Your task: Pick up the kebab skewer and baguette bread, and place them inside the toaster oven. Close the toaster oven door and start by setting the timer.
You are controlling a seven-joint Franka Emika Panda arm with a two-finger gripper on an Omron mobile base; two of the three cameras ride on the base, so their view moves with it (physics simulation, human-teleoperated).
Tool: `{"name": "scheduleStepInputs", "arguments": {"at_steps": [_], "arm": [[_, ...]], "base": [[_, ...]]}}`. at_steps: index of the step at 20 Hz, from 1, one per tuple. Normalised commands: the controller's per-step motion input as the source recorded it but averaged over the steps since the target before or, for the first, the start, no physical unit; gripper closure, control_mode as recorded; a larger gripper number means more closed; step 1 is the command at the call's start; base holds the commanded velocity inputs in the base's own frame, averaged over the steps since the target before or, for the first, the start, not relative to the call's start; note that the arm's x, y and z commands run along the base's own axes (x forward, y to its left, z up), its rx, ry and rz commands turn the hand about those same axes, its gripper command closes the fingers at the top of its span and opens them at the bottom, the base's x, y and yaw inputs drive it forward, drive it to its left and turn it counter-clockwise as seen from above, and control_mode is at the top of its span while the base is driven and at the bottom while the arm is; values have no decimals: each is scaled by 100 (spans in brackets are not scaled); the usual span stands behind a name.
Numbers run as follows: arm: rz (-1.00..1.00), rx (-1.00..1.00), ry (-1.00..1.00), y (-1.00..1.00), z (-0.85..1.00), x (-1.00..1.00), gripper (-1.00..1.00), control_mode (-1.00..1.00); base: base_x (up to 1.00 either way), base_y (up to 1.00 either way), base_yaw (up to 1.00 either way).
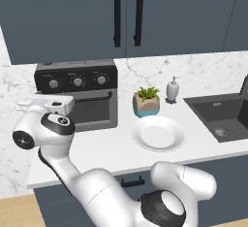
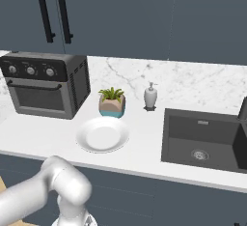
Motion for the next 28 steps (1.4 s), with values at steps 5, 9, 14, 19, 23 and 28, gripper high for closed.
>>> {"name": "scheduleStepInputs", "arguments": {"at_steps": [5,9,14,19,23,28], "arm": [[1,2,17,5,-20,0,-100,-100],[5,0,4,16,-9,11,-100,-100],[13,0,1,19,-5,31,-100,-100],[13,0,1,3,0,33,-100,-100],[8,1,1,-3,0,13,-100,-100],[0,0,0,-12,0,6,-100,-100]], "base": [[0,0,0],[0,0,0],[0,0,0],[0,0,0],[0,0,0],[0,0,0]]}}
